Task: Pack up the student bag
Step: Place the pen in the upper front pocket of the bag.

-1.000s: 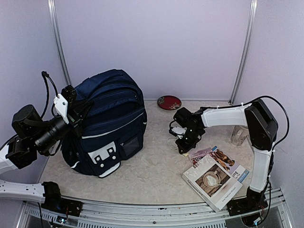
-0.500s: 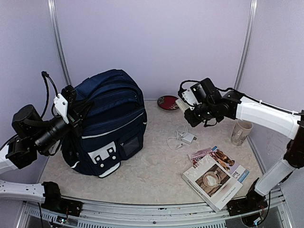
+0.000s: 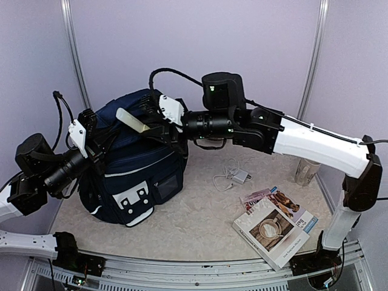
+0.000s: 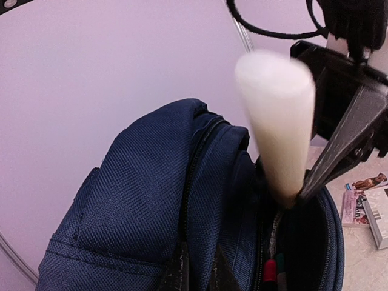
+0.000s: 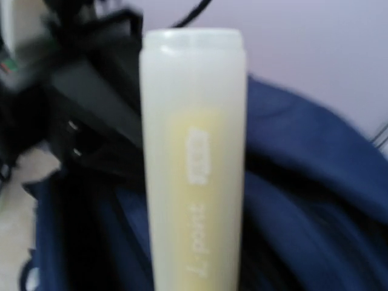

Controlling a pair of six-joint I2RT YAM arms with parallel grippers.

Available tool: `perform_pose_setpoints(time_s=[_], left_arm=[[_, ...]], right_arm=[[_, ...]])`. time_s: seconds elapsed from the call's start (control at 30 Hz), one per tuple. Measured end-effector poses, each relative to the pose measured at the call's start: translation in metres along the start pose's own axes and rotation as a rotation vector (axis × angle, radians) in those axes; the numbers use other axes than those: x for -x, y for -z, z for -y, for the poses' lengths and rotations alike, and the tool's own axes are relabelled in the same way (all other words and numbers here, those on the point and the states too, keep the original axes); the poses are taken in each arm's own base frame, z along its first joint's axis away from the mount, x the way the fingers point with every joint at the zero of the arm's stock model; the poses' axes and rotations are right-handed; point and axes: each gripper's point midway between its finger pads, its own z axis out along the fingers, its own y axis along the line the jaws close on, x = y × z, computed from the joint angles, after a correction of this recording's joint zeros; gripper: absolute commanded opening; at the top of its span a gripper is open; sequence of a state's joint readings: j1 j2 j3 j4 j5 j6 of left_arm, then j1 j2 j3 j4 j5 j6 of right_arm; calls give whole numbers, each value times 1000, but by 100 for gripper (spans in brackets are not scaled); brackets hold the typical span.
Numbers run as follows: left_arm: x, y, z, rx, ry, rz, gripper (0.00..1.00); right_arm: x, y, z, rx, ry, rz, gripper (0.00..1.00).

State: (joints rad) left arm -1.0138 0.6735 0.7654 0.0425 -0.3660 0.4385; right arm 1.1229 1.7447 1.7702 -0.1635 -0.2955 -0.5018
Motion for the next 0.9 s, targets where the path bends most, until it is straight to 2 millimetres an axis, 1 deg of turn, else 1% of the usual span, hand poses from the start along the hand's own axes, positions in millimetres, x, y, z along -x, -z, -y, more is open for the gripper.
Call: perform_pose_setpoints(time_s=[0.07,0.17,0.2,0.23,0.27,0.3,0.37,0.43,0.47,0.53,0.57,0.6,0.63,0.7,0.73,0.8,0.83,0.87,0.9], left_arm=[[0,1,0,-2,5,2,0],[0,2,0,-7,7,4,0],[-1,2,0,-7,8,4,0],[0,2,0,-7,8,4,0],[0,2,0,-9,8,5,0],[0,2,1,-12,8,6,0],[0,2,2,-16,8,7,0],[0,2,2,-19,10,8,0],[0,2,2,-20,11,8,0],[0,2,2,-19,12,8,0],[0,2,2,-18,13,8,0],[0,2,1,-16,14,7,0],[0,2,1,-15,14,7,0],[-1,2,0,-12,15,6,0],[-1,2,0,-10,16,6,0],[0,2,0,-11,18,7,0],[0,2,0,-12,19,7,0],[0,2,0,-13,19,8,0],[0,2,0,-14,20,8,0]], right_arm=[[-12,-15,-3,20,39,-34,15],[-31,-23,-14,66,74,-88,27],[-35,-23,-18,83,81,-103,33],[-38,-22,-21,95,88,-115,42],[-40,-21,-23,103,98,-122,51],[-41,-21,-24,106,94,-130,56],[-43,-18,-24,106,98,-150,65],[-44,-14,-22,96,86,-168,70],[-44,-11,-20,85,76,-180,72],[-41,-7,-15,68,48,-198,82],[-39,-5,-11,54,29,-204,88],[-36,-3,-7,37,8,-208,98],[-33,0,-1,18,-16,-210,100],[-31,11,8,-14,-72,-216,100],[-33,20,15,-36,-107,-221,100],[-45,46,37,-103,-189,-246,100],[-59,65,54,-161,-246,-266,100],[-81,91,76,-249,-313,-307,100],[-98,108,89,-307,-355,-339,100]])
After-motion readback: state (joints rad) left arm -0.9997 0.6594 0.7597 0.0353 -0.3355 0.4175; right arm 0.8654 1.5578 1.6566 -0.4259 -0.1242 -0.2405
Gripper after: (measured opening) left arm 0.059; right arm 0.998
